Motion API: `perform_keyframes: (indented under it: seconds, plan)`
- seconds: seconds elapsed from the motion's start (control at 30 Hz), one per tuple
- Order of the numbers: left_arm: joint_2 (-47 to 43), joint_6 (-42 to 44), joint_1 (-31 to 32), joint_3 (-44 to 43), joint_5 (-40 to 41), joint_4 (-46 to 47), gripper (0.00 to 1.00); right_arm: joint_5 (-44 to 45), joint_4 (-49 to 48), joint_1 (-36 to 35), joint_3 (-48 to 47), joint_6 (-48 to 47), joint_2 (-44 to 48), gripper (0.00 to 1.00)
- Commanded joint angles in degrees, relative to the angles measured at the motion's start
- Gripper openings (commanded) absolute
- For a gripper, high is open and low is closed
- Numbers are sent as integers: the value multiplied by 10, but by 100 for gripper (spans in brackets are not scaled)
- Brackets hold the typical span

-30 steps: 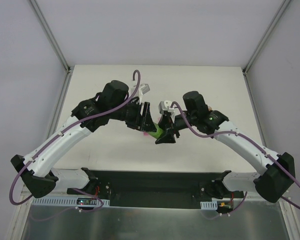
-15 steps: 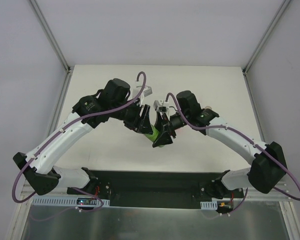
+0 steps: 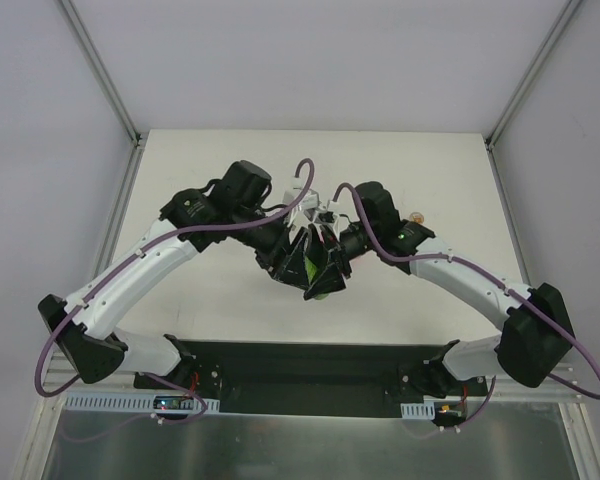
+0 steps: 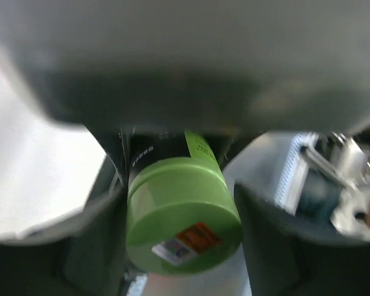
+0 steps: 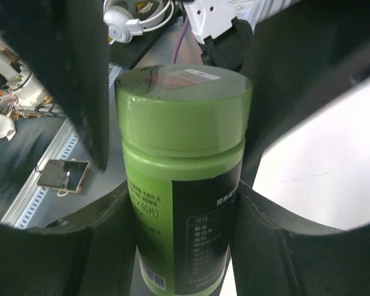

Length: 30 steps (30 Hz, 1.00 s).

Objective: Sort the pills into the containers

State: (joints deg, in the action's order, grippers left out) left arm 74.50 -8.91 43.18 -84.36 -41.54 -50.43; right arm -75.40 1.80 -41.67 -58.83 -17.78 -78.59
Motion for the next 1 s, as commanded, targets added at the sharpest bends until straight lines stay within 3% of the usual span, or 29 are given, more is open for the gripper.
perform_keyframes:
  seconds: [0.0,0.3,0.53,0.8,0.97]
  plan:
    - [22,30,7,2,-84,-38,66,-16,-79,-2,-23,6,27,9]
    - [-20,1,-27,-27,-44,-17,95,-2,-37,-1,-30,-42,32,9]
    - [-85,-82,-47,6,67,14,98,52,72,-1,-51,-139,39,9]
    - [-204,-275,-44,131,208,167,99,191,114,-4,-51,-218,77,9]
    - [-247,-334,-26,201,275,292,99,268,119,-8,-54,-224,84,8]
